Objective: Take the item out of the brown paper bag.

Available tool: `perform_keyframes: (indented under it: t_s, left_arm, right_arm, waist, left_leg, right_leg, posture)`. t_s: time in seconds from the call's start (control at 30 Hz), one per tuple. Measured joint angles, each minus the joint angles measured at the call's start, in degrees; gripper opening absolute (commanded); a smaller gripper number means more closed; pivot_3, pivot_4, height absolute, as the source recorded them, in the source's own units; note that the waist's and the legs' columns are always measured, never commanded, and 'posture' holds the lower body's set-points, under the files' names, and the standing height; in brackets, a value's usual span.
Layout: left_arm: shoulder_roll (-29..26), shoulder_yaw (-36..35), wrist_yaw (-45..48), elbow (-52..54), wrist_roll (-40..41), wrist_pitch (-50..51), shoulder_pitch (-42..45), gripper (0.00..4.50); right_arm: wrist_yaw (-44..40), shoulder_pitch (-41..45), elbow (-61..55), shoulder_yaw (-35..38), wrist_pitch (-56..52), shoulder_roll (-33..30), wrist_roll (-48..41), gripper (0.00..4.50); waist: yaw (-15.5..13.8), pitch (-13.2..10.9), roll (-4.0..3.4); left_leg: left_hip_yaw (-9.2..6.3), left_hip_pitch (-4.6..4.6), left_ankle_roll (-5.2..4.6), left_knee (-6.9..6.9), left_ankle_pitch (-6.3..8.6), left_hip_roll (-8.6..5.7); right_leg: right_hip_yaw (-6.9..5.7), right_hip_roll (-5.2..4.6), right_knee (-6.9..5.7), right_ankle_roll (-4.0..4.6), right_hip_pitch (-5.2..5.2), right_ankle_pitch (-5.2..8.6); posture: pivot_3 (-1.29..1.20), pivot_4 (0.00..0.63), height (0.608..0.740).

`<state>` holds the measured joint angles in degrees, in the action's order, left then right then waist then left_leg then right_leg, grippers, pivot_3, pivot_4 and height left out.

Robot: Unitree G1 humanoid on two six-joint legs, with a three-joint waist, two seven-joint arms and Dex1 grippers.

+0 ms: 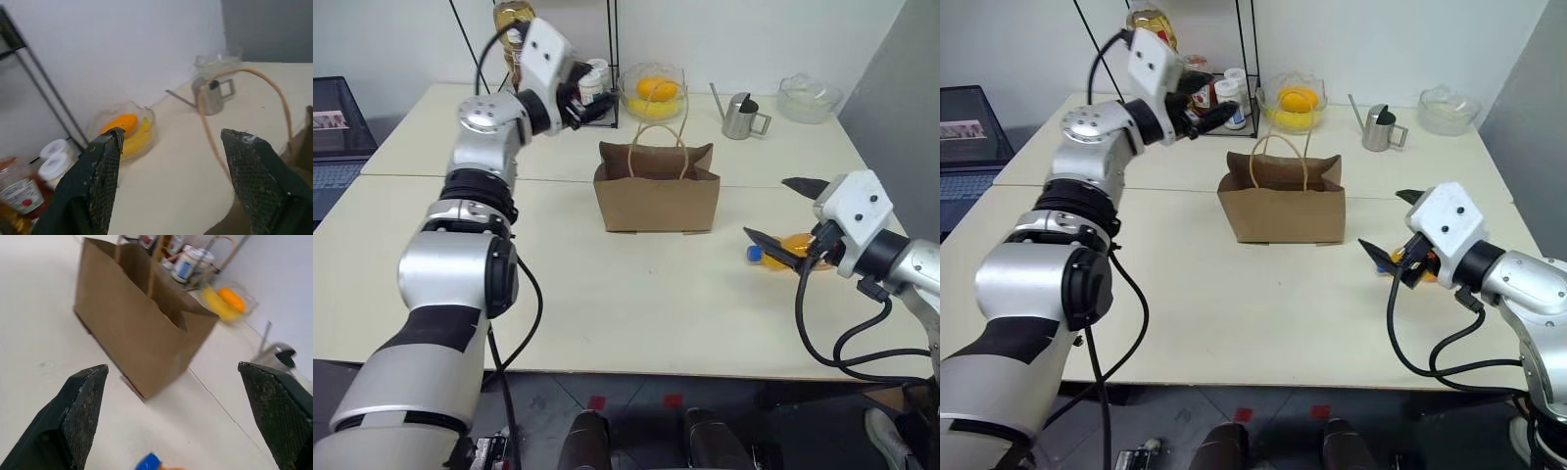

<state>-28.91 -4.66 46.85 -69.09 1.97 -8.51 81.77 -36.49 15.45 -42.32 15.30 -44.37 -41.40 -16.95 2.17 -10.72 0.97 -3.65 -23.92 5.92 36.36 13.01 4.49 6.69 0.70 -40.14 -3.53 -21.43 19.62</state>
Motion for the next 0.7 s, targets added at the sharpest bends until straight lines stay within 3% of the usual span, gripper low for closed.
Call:
perform_keyframes:
  t_s: [0.1, 0.27, 0.43, 0.53, 0.7]
  left_arm:
    - [-2.59, -0.37, 0.56, 6.30, 0.59, 2.01, -5.03, 3.36]
    - [-5.43, -3.22, -0.50, 27.38, 3.99, 11.09, -28.13, 3.36]
    - [-2.71, -6.22, -8.01, 55.44, 7.54, 23.10, -50.87, 3.36]
    - [-0.90, -6.43, -11.26, 67.70, 8.73, 27.52, -59.87, 3.36]
    - [3.98, -5.80, -16.75, 76.99, 9.00, 29.45, -67.25, 3.36]
  right_arm:
    - [4.14, -3.21, -0.42, 1.36, 1.75, 4.65, 0.17, 4.50]
    - [11.53, -13.20, -2.50, -1.99, 7.21, 15.72, 2.39, 4.50]
    - [15.60, -18.48, -1.75, -5.64, 14.76, 19.80, 6.29, 4.50]
    - [16.94, -20.74, -0.11, -5.86, 18.93, 21.53, 7.53, 4.50]
    - [17.89, -26.49, 3.49, -7.37, 26.45, 24.12, 9.42, 4.50]
  waist:
    - [0.05, 0.03, -0.03]
    - [0.75, 0.14, -0.13]
    - [0.48, 0.14, -0.07]
    - [-0.27, 0.16, -0.05]
    - [-0.65, 0.19, 0.00]
  left_leg:
    - [0.01, 0.04, 0.02, -0.01, -0.01, 0.01]
    - [0.03, 0.08, 0.06, -0.03, -0.03, 0.09]
    - [-0.01, 0.09, 0.19, 0.13, -0.10, 0.08]
    - [-0.01, 0.15, 0.13, 0.27, -0.06, 0.06]
    - [0.00, 0.15, -0.02, 0.36, 0.03, 0.04]
  right_leg:
    - [0.00, -0.01, -0.06, 0.00, 0.01, 0.00]
    - [0.00, -0.01, -0.29, 0.01, -0.07, 0.01]
    - [0.01, -0.02, -0.41, 0.01, 0.00, 0.01]
    - [0.02, -0.02, -0.50, 0.00, 0.07, 0.01]
    - [0.05, -0.01, -0.52, 0.00, 0.11, 0.01]
  posture:
    - [0.00, 0.150, 0.740]
    - [0.00, 0.150, 0.740]
    - [0.00, 0.150, 0.740]
    - [0.00, 0.150, 0.740]
    - [0.00, 0.150, 0.740]
